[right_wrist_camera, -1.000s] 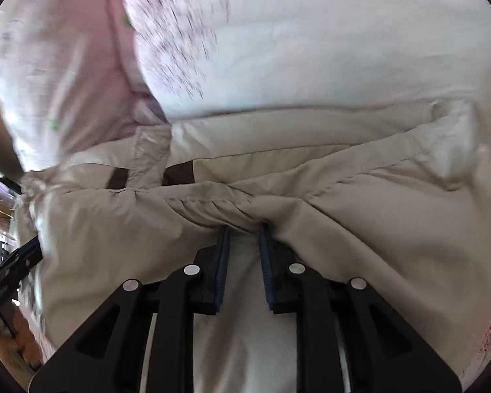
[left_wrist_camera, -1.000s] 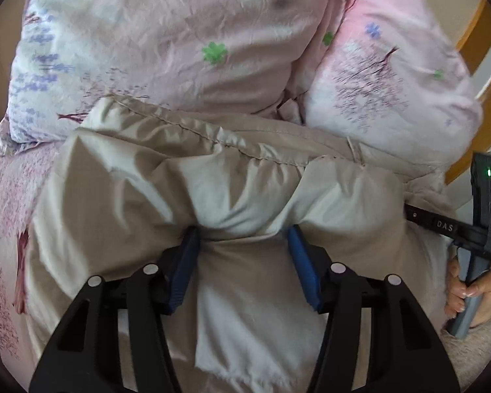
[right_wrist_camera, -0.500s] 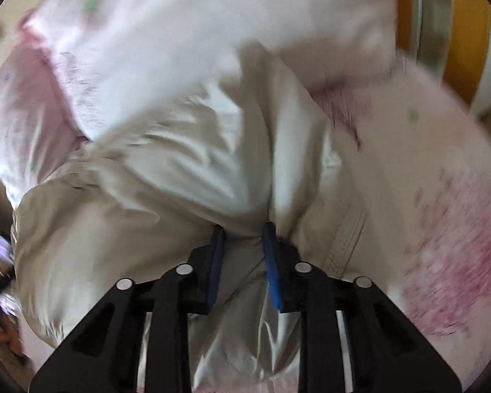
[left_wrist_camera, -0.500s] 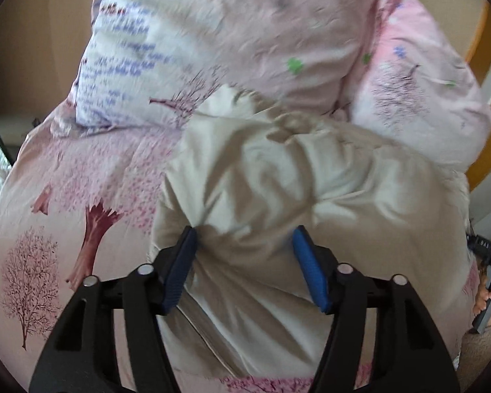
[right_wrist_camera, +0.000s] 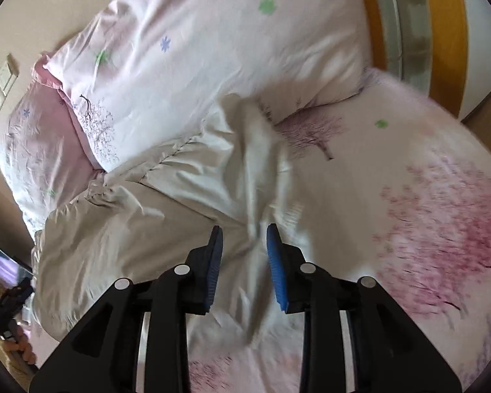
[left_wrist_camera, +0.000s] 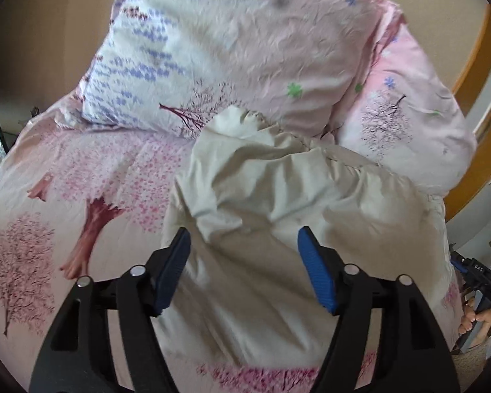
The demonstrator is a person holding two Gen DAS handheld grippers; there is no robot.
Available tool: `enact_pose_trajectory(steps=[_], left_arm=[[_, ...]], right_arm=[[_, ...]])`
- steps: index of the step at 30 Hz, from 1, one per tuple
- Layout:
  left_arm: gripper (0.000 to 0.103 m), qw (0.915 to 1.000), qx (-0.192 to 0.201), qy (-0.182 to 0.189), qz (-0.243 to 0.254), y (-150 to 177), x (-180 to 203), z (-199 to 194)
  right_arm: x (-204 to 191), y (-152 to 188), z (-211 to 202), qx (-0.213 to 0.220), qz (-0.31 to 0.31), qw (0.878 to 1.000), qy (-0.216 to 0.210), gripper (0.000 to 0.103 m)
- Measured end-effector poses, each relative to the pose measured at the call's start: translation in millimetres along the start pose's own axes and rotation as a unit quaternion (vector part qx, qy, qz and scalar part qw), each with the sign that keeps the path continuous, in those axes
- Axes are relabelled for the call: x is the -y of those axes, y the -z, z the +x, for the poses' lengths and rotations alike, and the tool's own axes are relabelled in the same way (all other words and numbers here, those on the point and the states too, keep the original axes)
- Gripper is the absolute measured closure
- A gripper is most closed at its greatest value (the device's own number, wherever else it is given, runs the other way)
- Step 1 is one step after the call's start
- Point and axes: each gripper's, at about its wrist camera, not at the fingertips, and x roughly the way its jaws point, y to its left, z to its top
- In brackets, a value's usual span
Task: Fold large clothes
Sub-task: 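Grasp the jacket fold with both grippers and lift it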
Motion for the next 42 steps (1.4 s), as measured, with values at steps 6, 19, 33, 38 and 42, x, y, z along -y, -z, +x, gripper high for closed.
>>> enact_pose_trajectory(steps=[6, 19, 33, 38, 42], left_arm=[[0.033, 0.9990, -0.033, -0.030, -0.007, 8.7, -10.7, 26.1], [0.027, 0.9762, -0.016, 0.094, -0.195, 65.8, -73.6, -33.4], [0.027, 0.9342, -0.028, 0.173, -0.311, 80.6, -61.8, 7.5], [0.040, 0.9216, -0.022, 0.170, -0.348, 78.5, -70.0, 25.2], [0.060, 0.9152, -0.006, 0.176, -0.363, 77.9, -75.5, 28.0]], right_arm=[[10.0, 12.3, 50.2, -0.071, 0.030, 0.997, 0.023, 0.074], [68.8, 37.0, 6.7, -0.044, 0.251, 0.963, -0.091, 0.033], [77.0, 48.7, 60.5, -0.077, 0.349, 0.915, -0.188, 0.032], [69.8, 45.2, 66.8, -0.073, 0.340, 0.919, -0.185, 0.047], [64.0, 44.7, 62.7, -0.048, 0.320, 0.926, -0.194, 0.067]])
